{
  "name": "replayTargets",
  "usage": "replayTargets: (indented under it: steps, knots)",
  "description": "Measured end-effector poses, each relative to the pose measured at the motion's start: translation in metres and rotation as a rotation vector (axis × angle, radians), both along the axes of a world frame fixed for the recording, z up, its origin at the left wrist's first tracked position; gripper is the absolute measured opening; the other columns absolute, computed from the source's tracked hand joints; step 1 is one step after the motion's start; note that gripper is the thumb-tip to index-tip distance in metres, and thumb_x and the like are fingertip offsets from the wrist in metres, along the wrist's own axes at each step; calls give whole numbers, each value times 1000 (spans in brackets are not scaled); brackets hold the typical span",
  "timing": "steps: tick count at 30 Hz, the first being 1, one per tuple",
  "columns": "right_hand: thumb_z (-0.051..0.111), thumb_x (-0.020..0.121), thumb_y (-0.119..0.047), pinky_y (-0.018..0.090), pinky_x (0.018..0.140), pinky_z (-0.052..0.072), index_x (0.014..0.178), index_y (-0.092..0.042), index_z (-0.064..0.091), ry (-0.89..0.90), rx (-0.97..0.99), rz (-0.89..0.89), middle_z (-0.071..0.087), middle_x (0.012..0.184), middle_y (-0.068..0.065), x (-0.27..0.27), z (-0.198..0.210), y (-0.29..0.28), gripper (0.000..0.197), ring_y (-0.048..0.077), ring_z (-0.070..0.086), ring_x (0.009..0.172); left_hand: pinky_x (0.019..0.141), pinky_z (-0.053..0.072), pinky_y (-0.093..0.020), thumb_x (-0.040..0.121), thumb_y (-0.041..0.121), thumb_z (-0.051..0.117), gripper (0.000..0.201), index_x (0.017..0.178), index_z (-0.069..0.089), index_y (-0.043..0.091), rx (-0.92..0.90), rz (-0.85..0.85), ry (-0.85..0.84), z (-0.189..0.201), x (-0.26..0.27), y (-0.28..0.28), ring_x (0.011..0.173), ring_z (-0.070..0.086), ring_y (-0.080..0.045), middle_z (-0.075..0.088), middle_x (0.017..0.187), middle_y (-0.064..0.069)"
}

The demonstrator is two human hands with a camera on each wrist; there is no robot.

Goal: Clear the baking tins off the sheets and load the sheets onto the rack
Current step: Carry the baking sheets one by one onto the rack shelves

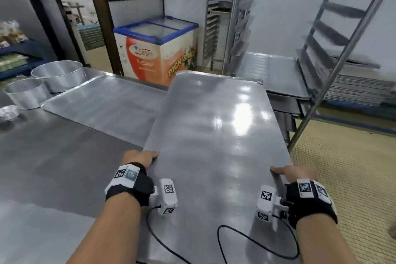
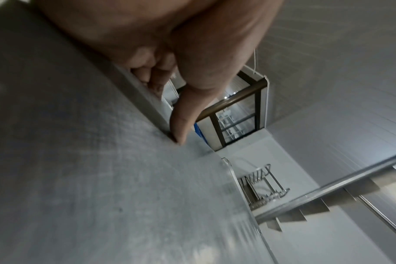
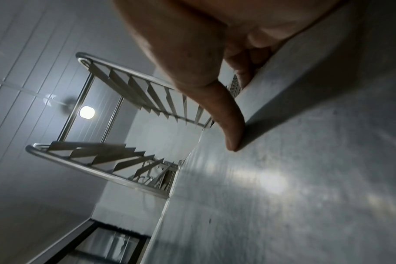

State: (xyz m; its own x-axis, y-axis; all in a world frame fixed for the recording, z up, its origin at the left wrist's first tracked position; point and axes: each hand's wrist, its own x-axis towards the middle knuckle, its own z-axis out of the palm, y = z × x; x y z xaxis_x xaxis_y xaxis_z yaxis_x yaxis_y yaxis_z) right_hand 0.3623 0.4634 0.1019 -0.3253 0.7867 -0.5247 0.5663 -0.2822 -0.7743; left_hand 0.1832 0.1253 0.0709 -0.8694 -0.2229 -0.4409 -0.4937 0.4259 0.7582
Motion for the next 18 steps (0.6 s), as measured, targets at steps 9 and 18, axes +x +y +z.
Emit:
replayTargets:
  steps: [9,18]
  knots:
    - [88,64,-9,35,54,48,103,12,58,14,31,-198,60,89,13,31,16,72,54,24,54,62,87,50,-34,79,35,78,52,116,67,-1,-52,-202,8,17,-16,111,108,64,-31,67,122,-16]
    - [83,72,-4,35,63,47,102,16,58,56,65,-236,51,70,8,18,18,136,44,24,55,66,72,55,-35,66,24,89,45,94,66,-2,79,-162,-34,11,-51,194,76,67,-28,71,98,-15]
